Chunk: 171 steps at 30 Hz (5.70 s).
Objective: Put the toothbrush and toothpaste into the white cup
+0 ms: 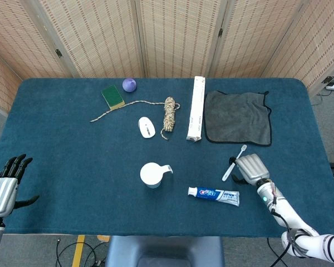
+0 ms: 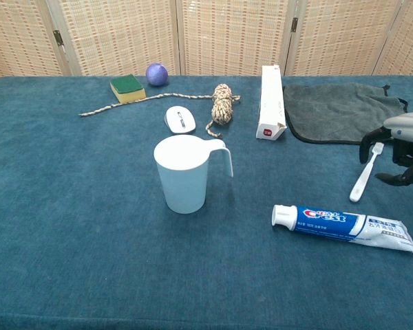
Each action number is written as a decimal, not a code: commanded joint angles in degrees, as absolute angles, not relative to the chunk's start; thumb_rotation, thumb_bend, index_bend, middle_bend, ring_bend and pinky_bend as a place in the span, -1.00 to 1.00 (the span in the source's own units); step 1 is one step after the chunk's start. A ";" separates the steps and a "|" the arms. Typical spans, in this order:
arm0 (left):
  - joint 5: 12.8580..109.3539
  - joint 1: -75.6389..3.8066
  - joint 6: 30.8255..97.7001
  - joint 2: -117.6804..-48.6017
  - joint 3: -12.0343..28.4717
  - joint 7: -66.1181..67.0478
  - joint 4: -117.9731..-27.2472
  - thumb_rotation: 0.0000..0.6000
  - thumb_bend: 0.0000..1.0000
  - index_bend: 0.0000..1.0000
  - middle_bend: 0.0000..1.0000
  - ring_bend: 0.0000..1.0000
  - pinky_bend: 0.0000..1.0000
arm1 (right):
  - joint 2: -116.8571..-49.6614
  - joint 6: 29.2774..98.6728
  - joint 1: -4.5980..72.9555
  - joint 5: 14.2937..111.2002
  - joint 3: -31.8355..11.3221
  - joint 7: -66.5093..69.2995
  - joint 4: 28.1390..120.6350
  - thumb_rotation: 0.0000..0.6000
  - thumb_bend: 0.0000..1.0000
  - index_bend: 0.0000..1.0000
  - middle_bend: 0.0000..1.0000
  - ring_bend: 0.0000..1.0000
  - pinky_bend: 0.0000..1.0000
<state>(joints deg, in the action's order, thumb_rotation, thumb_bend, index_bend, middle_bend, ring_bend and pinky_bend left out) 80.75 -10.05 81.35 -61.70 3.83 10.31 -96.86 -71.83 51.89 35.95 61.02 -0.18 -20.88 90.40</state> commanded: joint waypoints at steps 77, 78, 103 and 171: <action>80.89 -8.58 82.19 -61.03 3.96 10.37 -97.39 1.00 -0.77 -0.74 -0.79 -0.79 -0.19 | -78.39 49.11 35.62 68.68 1.51 -17.81 86.01 1.00 0.47 -0.49 0.91 1.00 1.00; 80.93 -8.59 82.16 -61.06 3.94 10.42 -97.39 1.00 -0.77 -0.74 -0.79 -0.79 -0.19 | -78.25 49.12 35.52 68.50 1.49 -17.86 85.83 1.00 0.47 -0.49 0.91 1.00 1.00; 80.36 -8.06 82.38 -60.38 3.90 10.75 -98.34 1.00 -0.77 -0.74 -0.79 -0.79 -0.19 | -86.76 51.96 37.84 66.77 -6.28 -16.58 74.33 1.00 -0.61 -0.16 0.94 1.00 1.00; 79.54 -7.48 82.47 -59.81 4.21 10.95 -98.89 1.00 -0.77 -0.76 -0.82 -0.79 -0.22 | -89.69 56.86 38.32 75.28 -8.87 -6.91 74.53 1.00 -0.31 0.22 0.99 1.00 1.00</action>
